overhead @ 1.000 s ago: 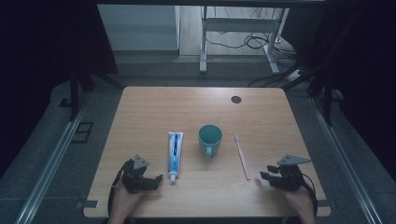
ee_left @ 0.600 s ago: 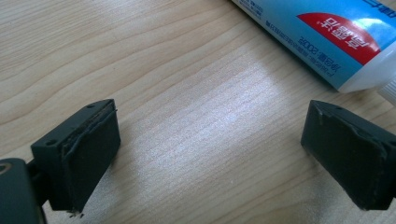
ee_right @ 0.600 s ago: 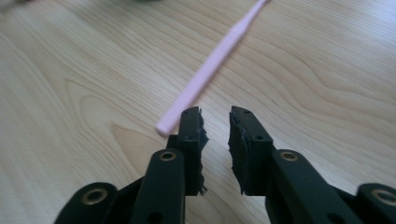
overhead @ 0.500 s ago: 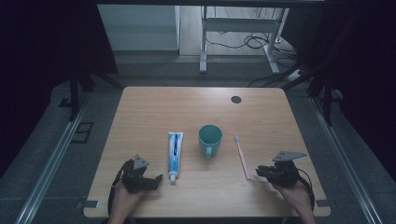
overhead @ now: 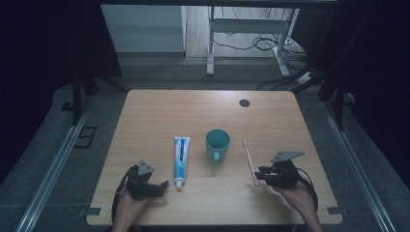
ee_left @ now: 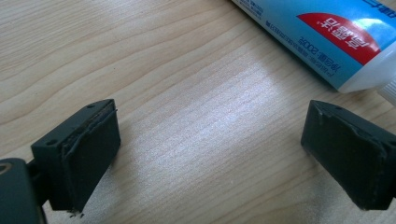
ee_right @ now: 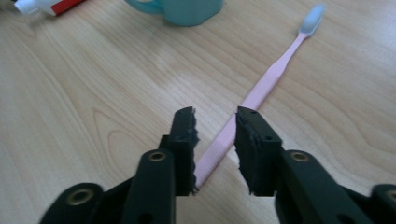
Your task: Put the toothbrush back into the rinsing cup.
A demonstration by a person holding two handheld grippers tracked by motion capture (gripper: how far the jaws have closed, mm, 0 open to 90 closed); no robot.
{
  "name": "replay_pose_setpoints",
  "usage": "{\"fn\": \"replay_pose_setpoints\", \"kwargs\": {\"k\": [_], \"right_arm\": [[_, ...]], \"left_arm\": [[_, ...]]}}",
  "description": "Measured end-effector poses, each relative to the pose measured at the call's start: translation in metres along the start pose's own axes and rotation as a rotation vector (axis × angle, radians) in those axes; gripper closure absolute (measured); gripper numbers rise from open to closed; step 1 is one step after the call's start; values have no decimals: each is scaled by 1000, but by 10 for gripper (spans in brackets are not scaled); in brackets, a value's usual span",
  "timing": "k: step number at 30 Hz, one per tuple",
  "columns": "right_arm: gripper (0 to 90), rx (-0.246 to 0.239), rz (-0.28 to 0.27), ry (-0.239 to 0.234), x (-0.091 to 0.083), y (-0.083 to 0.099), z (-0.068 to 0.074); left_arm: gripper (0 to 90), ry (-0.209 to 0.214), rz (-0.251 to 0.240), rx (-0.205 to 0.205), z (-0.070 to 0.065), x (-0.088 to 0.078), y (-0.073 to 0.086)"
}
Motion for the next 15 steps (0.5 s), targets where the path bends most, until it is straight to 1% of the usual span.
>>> {"fn": "replay_pose_setpoints", "kwargs": {"k": [2, 3, 5, 7, 10, 13, 15], "right_arm": [[651, -3, 0, 0, 0, -1, 1], [651, -14, -5, -2, 0, -2, 1], [644, -21, 12, -6, 0, -3, 3], [616, -23, 12, -16, 2, -5, 4], [591, -30, 16, -2, 7, -7, 8], [616, -43, 42, -12, 13, -8, 12], [668, -46, 47, -14, 17, -9, 14]], "left_arm": [[48, 0, 0, 0, 0, 0, 0], [48, 1, 0, 0, 0, 0, 0], [48, 0, 0, 0, 0, 0, 0], [48, 0, 0, -1, 0, 0, 0], [48, 0, 0, -1, 0, 0, 0], [48, 0, 0, -1, 0, 0, 0], [48, 0, 0, -1, 0, 0, 0]]}}
Point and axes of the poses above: each handheld gripper's, and its own axes: x roughly forward along the jaws, y roughly out of its underside, z roughly to its left, the point moved 3 cm from there along x, roughly forward along the jaws, and after that the axes turned 11 degrees about y, right-handed, at the moved point
